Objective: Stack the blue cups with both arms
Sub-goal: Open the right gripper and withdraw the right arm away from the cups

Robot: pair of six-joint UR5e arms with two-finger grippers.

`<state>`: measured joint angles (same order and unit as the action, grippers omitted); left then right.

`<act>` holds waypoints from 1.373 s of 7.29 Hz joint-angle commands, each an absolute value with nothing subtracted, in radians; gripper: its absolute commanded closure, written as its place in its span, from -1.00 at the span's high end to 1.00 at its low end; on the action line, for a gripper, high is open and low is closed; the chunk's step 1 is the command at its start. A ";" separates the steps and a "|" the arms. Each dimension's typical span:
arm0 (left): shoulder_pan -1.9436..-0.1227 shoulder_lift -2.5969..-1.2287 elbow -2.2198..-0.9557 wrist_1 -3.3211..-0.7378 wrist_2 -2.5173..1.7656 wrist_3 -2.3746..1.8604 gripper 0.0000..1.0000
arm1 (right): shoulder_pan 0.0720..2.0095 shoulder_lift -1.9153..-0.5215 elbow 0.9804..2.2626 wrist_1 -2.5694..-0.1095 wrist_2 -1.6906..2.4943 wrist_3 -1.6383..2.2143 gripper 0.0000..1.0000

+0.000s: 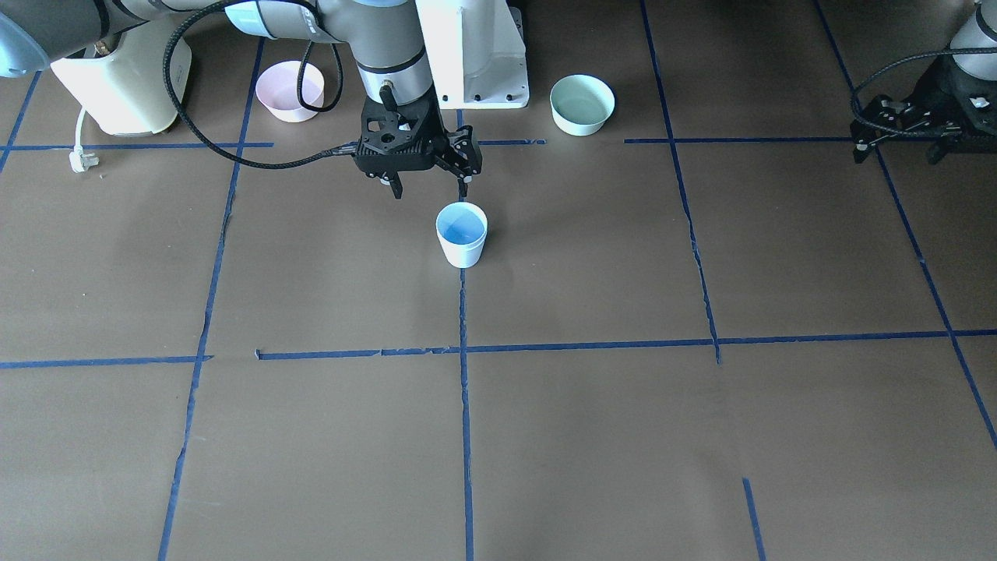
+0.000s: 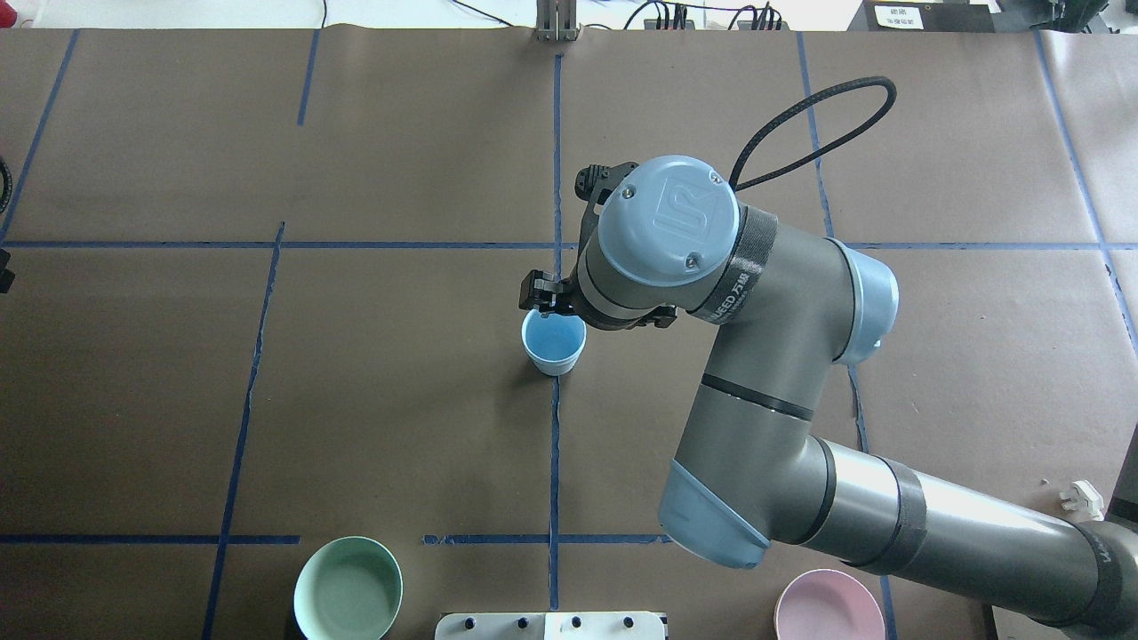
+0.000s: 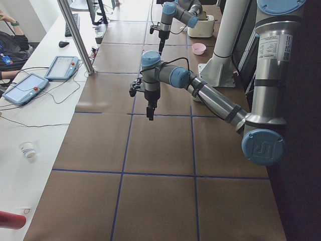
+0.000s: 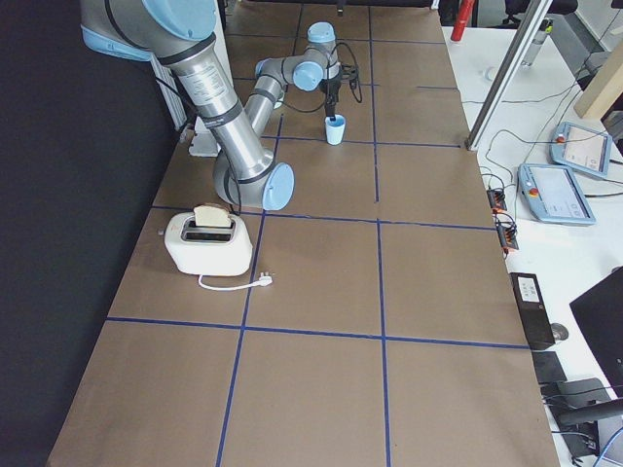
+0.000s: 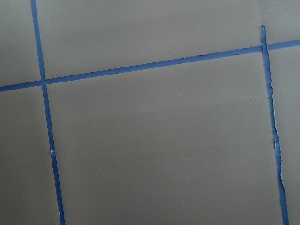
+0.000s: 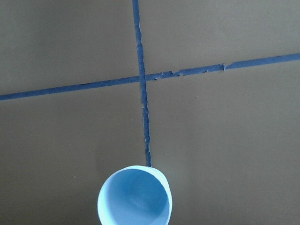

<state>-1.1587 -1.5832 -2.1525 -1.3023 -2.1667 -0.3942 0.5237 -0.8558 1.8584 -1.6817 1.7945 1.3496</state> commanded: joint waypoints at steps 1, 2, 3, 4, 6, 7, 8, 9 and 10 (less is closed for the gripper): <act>-1.166 -1.583 -2.152 -1.302 -2.168 -0.391 1.00 | 0.615 -0.865 1.958 -1.840 1.848 1.263 1.00; -1.173 -1.583 -2.152 -1.302 -2.168 -0.391 1.00 | 0.674 -0.915 2.011 -1.879 1.867 1.177 1.00; -1.178 -1.583 -2.154 -1.302 -2.168 -0.390 1.00 | 0.725 -0.978 2.046 -1.878 1.908 1.081 1.00; -1.196 -1.583 -2.152 -1.295 -2.169 -0.333 1.00 | 0.812 -1.023 2.046 -1.873 2.002 0.943 1.00; -1.309 -1.577 -2.058 -1.293 -2.274 -0.179 1.00 | 0.949 -1.132 2.043 -1.870 2.083 0.699 1.00; -1.377 -1.574 -1.986 -1.293 -2.304 -0.053 1.00 | 1.016 -1.199 2.039 -1.870 2.103 0.561 1.00; -1.455 -1.572 -1.906 -1.301 -2.304 0.071 1.00 | 1.105 -1.268 2.023 -1.870 2.156 0.416 1.00; -1.513 -1.574 -1.841 -1.302 -2.306 0.145 1.00 | 1.183 -1.329 2.002 -1.870 2.204 0.312 1.00; -1.552 -1.574 -1.800 -1.302 -2.312 0.182 1.00 | 1.254 -1.383 1.964 -1.868 2.235 0.182 1.00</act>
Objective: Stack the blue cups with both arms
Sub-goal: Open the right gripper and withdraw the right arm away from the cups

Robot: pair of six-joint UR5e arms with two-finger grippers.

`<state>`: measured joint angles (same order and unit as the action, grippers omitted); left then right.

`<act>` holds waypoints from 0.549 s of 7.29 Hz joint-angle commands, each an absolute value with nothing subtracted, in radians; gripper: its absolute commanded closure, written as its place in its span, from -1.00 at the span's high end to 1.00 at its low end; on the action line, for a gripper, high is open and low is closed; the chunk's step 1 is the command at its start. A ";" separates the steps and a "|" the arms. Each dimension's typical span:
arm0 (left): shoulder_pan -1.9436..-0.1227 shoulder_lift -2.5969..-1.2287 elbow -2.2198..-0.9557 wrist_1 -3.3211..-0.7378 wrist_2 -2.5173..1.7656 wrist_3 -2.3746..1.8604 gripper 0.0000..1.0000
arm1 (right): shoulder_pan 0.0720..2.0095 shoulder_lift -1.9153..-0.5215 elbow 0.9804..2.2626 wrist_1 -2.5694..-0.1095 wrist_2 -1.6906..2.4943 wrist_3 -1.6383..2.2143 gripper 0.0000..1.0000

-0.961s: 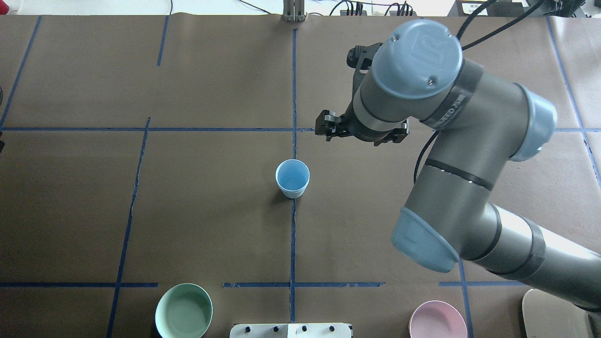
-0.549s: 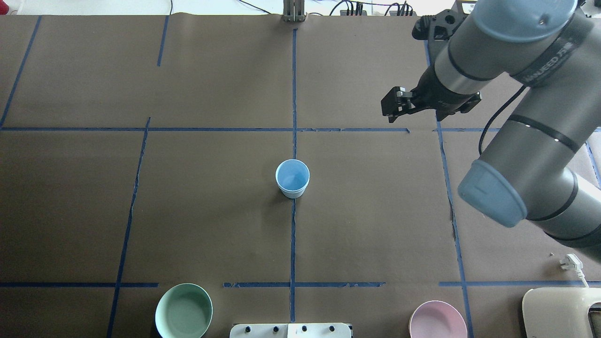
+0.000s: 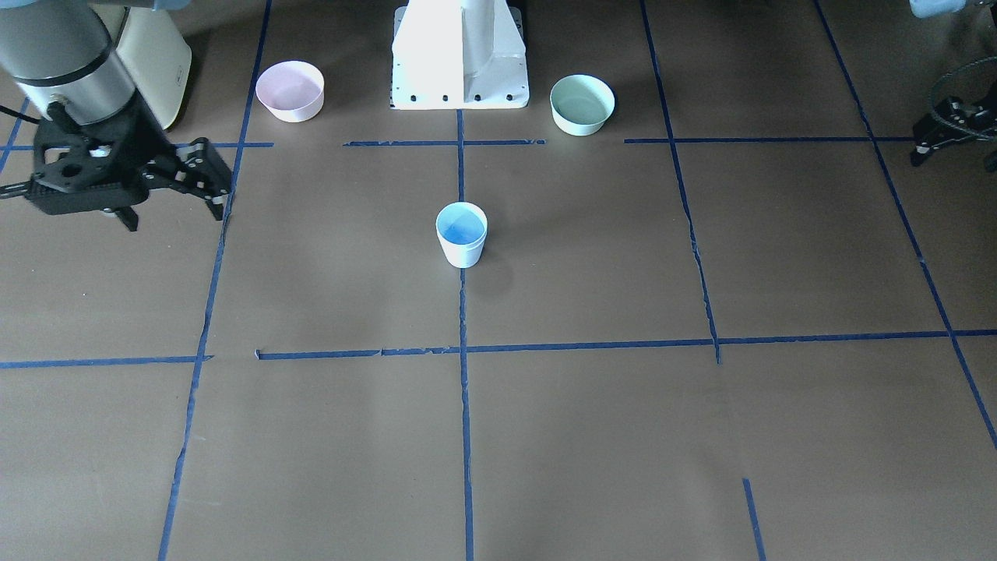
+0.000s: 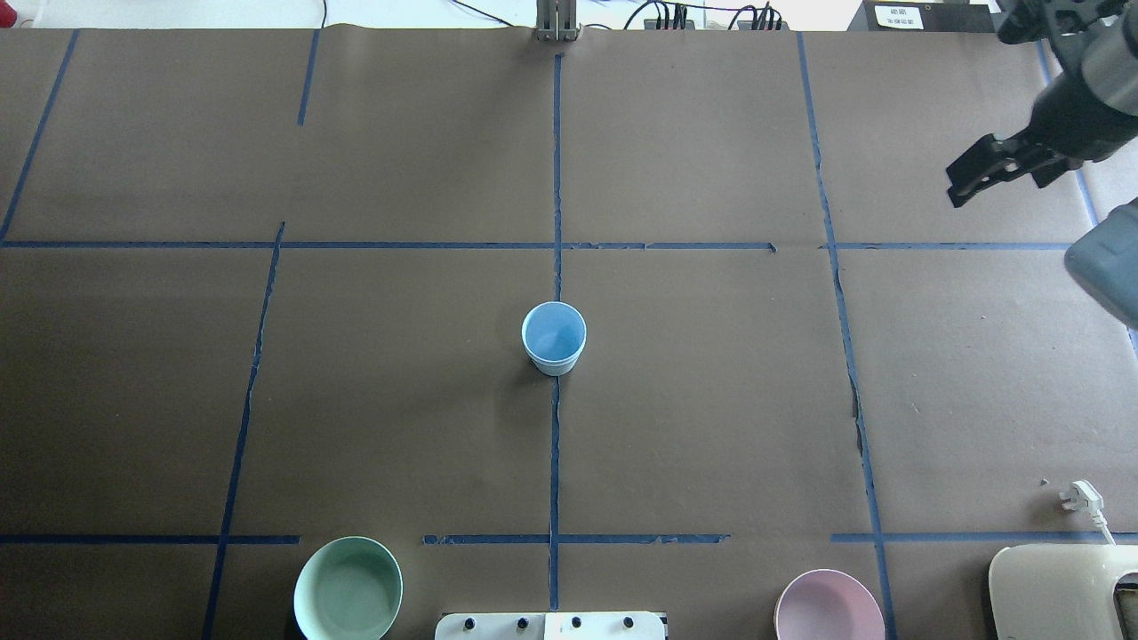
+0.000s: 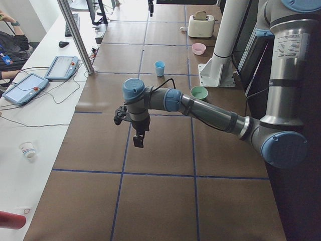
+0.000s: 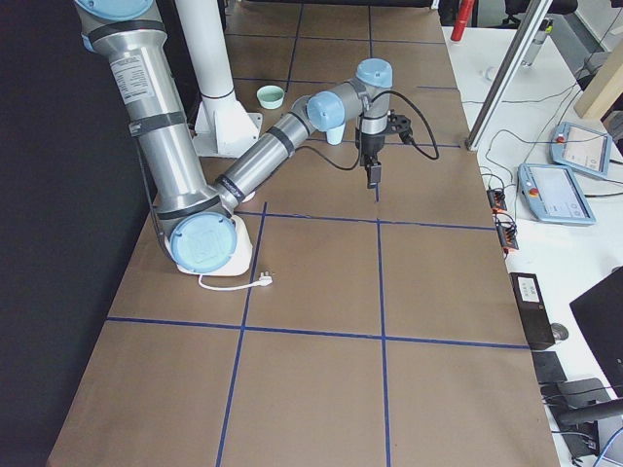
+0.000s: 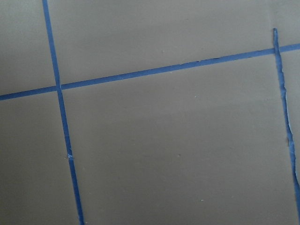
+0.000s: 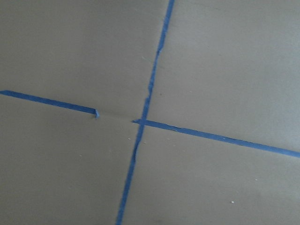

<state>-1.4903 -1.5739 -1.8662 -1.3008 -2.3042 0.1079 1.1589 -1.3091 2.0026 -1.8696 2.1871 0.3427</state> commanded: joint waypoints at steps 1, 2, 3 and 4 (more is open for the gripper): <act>-1.557 -1.571 -1.749 -1.308 -2.333 0.187 1.00 | 1.320 -1.409 1.922 -1.855 2.259 0.078 1.00; -1.557 -1.568 -1.688 -1.375 -2.361 0.193 1.00 | 1.397 -1.443 1.842 -1.801 2.345 0.016 1.00; -1.557 -1.559 -1.659 -1.426 -2.364 0.192 1.00 | 1.460 -1.475 1.745 -1.690 2.400 -0.048 1.00; -1.557 -1.559 -1.651 -1.433 -2.364 0.192 1.00 | 1.507 -1.491 1.652 -1.592 2.405 -0.078 1.00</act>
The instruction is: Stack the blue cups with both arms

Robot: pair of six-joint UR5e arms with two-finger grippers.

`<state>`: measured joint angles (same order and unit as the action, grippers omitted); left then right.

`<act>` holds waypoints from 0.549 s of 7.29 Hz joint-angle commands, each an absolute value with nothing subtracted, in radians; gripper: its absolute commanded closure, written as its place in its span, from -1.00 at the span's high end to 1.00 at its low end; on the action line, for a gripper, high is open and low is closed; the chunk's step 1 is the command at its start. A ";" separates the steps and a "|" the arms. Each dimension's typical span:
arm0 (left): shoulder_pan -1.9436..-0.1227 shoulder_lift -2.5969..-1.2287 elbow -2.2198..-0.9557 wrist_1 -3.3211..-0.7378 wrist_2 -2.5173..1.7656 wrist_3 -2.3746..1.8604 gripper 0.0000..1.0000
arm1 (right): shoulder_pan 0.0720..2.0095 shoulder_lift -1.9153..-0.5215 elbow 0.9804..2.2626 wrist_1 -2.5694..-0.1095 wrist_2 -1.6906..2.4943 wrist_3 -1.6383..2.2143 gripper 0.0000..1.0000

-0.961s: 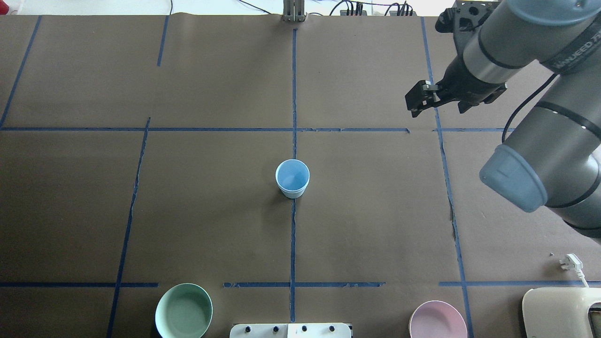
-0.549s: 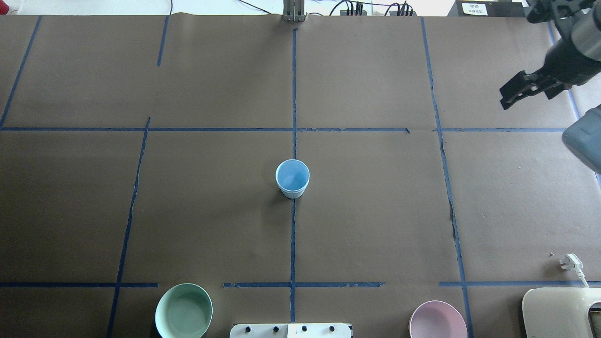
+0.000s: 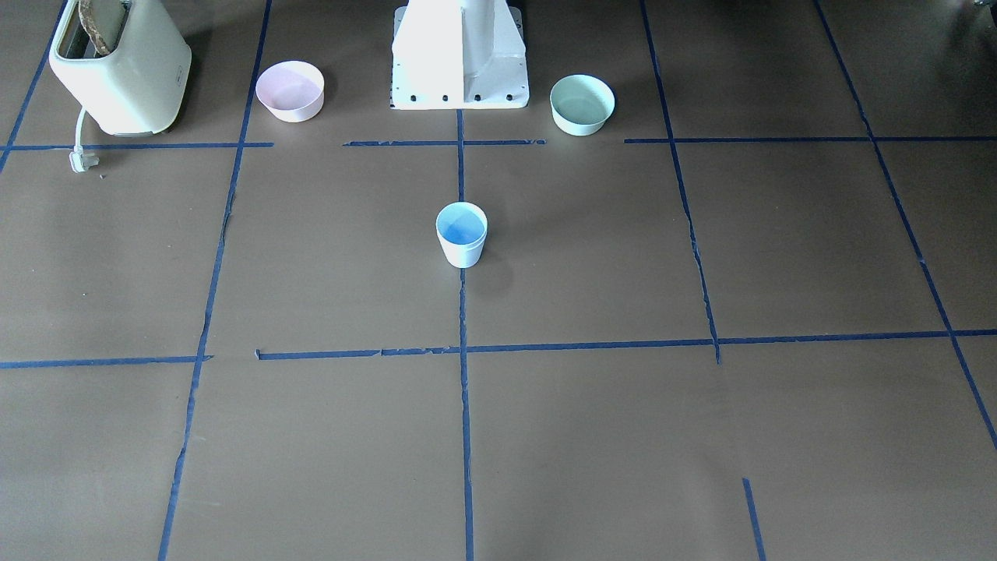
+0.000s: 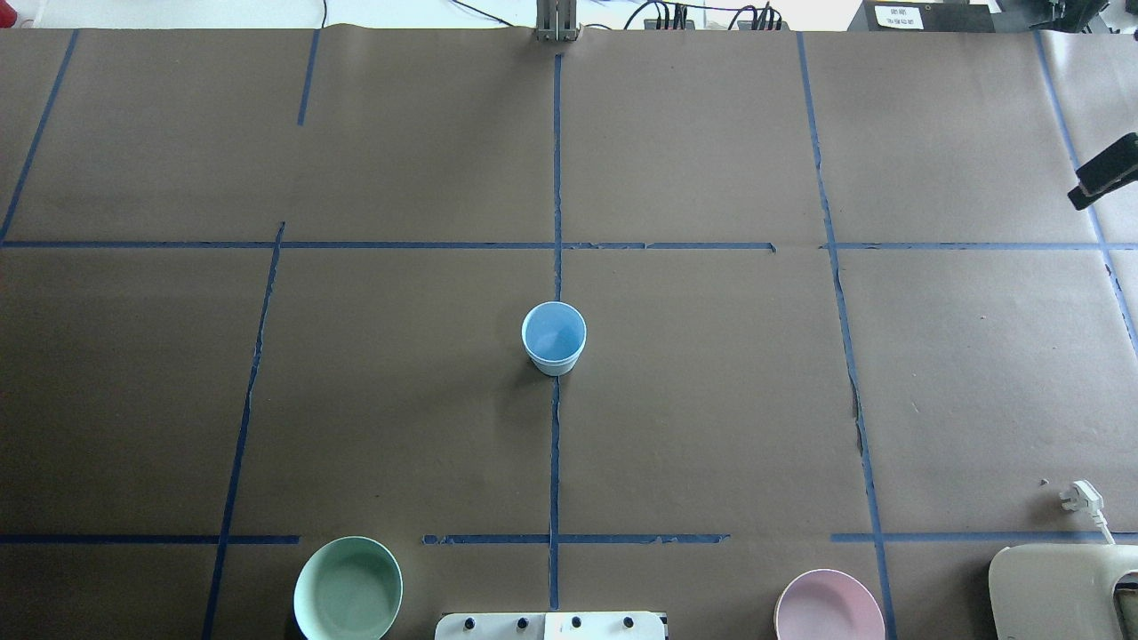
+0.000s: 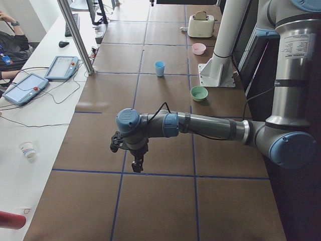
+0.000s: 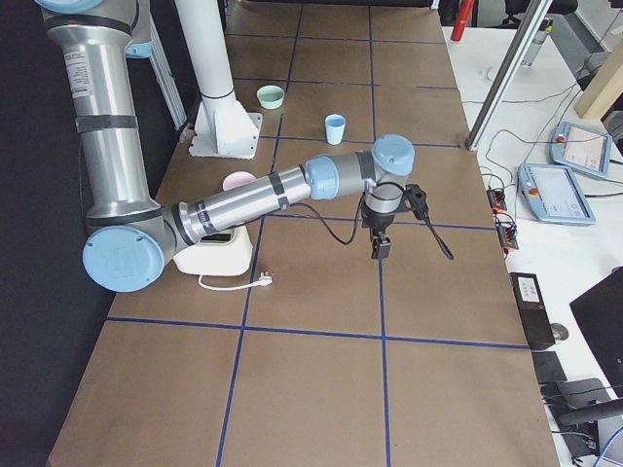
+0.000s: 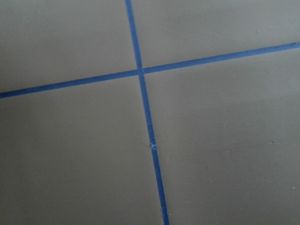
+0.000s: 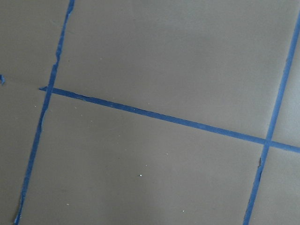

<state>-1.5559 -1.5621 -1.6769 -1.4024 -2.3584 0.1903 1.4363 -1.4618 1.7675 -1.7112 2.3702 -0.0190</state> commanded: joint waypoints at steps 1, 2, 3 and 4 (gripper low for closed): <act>-1.557 -1.554 -1.651 -1.433 -2.365 0.192 1.00 | 1.529 -1.491 1.585 -1.582 2.404 -0.075 1.00; -1.559 -1.548 -1.652 -1.434 -2.365 0.192 1.00 | 1.534 -1.503 1.574 -1.580 2.396 -0.075 1.00; -1.557 -1.545 -1.651 -1.437 -2.365 0.192 1.00 | 1.540 -1.552 1.580 -1.577 2.393 -0.077 1.00; -1.557 -1.545 -1.651 -1.437 -2.365 0.192 1.00 | 1.555 -1.584 1.578 -1.578 2.396 -0.074 1.00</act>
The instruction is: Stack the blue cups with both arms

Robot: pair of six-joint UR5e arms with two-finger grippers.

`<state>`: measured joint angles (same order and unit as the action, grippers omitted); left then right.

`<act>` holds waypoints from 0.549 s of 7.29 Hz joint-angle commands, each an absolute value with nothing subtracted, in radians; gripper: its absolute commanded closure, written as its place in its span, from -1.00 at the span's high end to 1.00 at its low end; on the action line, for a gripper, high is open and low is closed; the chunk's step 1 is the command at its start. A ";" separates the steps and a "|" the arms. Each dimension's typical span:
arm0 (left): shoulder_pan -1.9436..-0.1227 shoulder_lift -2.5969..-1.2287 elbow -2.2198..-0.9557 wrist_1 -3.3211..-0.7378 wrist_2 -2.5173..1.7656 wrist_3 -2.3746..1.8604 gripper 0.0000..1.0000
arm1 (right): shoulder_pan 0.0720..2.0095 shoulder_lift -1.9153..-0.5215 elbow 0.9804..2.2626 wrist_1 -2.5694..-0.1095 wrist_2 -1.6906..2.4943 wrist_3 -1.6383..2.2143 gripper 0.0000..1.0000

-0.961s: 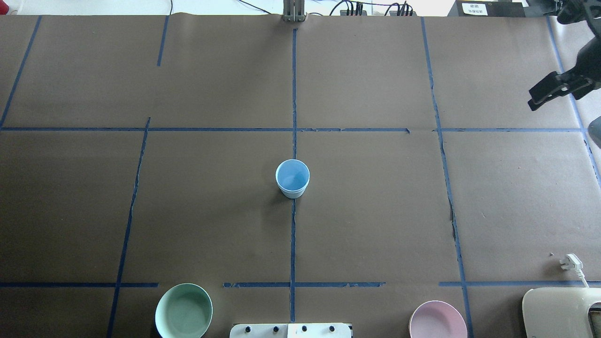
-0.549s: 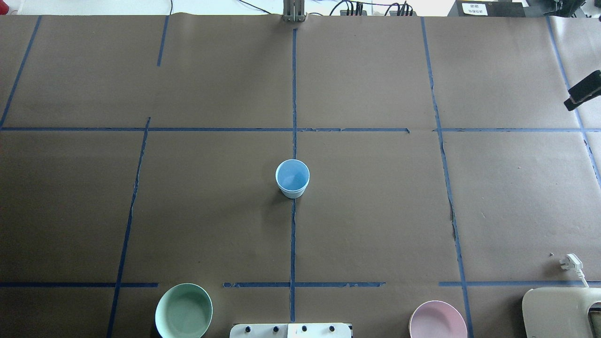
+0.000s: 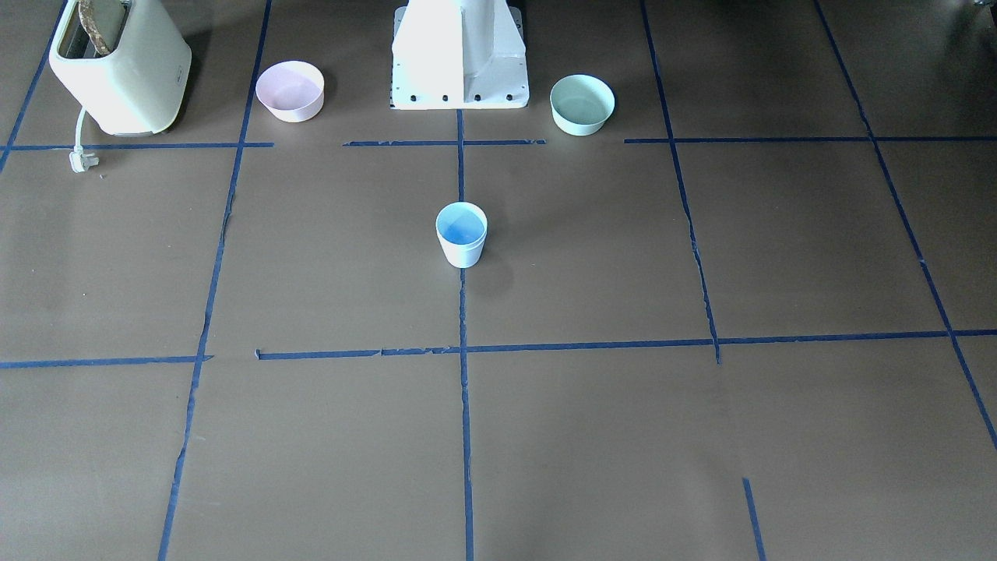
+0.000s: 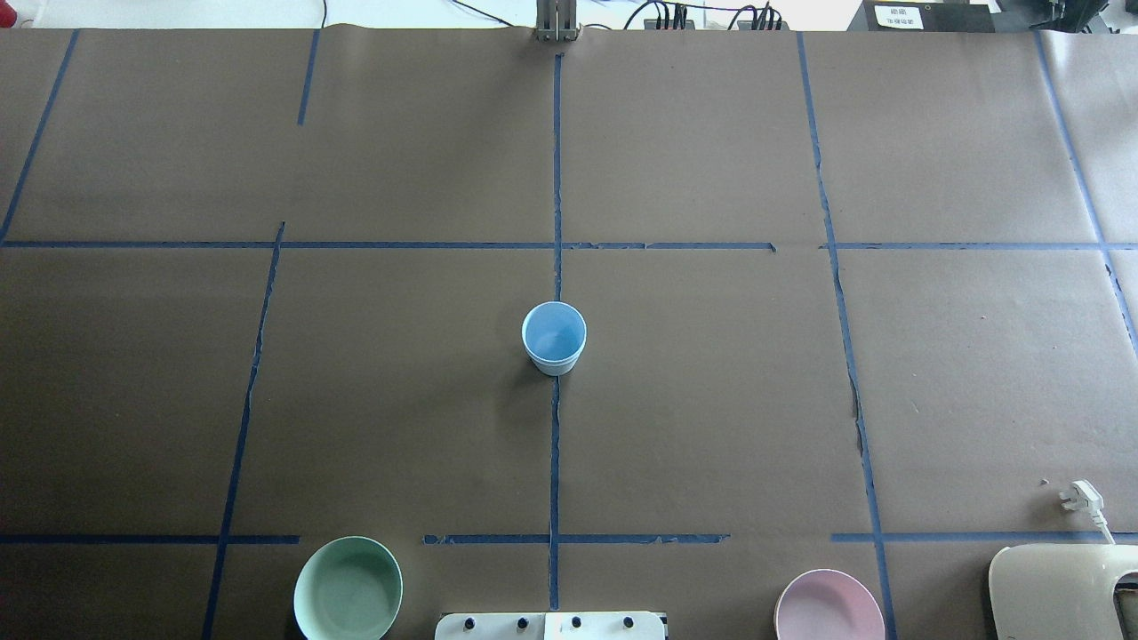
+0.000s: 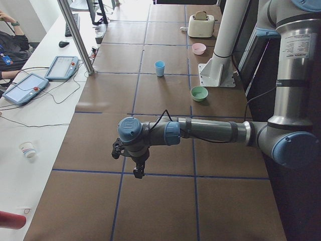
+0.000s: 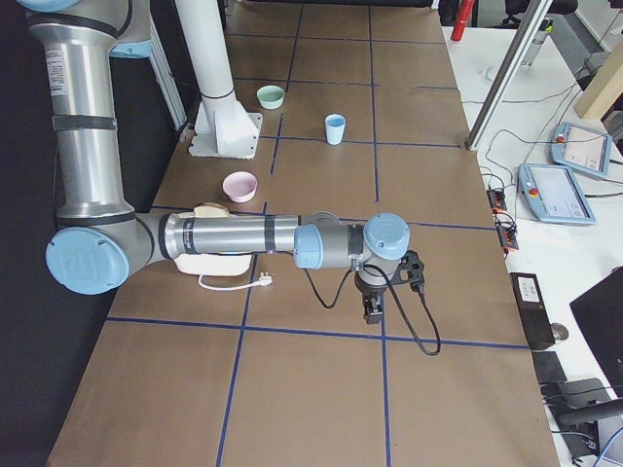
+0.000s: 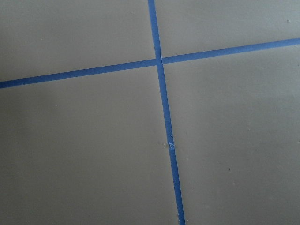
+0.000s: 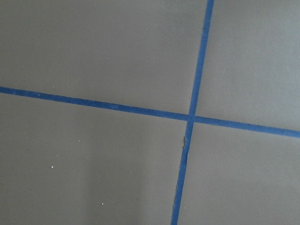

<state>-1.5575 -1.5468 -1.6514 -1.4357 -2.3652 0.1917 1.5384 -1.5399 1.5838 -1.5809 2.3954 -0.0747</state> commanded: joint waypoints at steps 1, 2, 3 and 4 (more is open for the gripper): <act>-1.557 -1.542 -1.652 -1.437 -2.365 0.192 1.00 | 1.565 -1.621 1.592 -1.572 2.398 -0.072 1.00; -1.557 -1.542 -1.651 -1.437 -2.365 0.190 1.00 | 1.578 -1.644 1.607 -1.572 2.399 -0.072 1.00; -1.557 -1.542 -1.652 -1.437 -2.365 0.189 1.00 | 1.583 -1.654 1.624 -1.572 2.399 -0.072 1.00; -1.557 -1.542 -1.655 -1.437 -2.364 0.190 1.00 | 1.597 -1.654 1.634 -1.572 2.399 -0.072 1.00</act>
